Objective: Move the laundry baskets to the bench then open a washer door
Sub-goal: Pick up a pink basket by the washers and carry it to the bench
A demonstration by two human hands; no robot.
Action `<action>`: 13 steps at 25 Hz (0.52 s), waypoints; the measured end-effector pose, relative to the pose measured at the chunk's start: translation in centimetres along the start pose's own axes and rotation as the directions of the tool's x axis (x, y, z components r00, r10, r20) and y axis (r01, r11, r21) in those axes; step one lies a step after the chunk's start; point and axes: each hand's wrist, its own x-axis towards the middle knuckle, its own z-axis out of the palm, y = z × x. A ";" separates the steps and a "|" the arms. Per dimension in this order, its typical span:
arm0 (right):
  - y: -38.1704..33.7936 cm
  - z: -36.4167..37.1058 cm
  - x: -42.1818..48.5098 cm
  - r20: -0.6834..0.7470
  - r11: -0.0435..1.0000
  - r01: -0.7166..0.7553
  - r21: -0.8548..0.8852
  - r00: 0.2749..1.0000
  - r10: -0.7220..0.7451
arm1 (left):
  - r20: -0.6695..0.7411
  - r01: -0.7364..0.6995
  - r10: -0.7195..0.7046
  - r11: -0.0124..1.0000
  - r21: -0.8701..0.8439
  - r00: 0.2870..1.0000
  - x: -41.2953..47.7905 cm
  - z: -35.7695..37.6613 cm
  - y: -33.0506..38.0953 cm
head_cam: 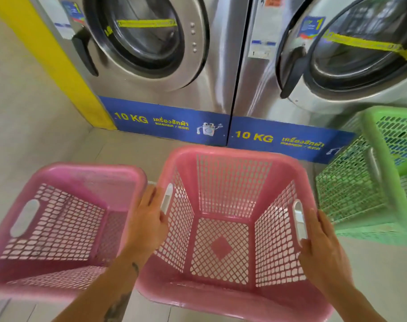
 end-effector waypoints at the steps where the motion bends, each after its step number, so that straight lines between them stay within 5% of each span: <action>1: -0.2 1.1 -0.3 0.026 1.000 -0.002 -0.024 1.000 0.003 | 0.014 -0.008 0.008 1.000 -0.005 1.000 -0.7 0.6 -1.0; 13: 1.9 11.5 -1.7 0.066 0.993 -0.078 -0.088 0.994 0.084 | 0.072 0.115 -0.113 0.993 -0.021 0.991 -3.2 9.0 -5.4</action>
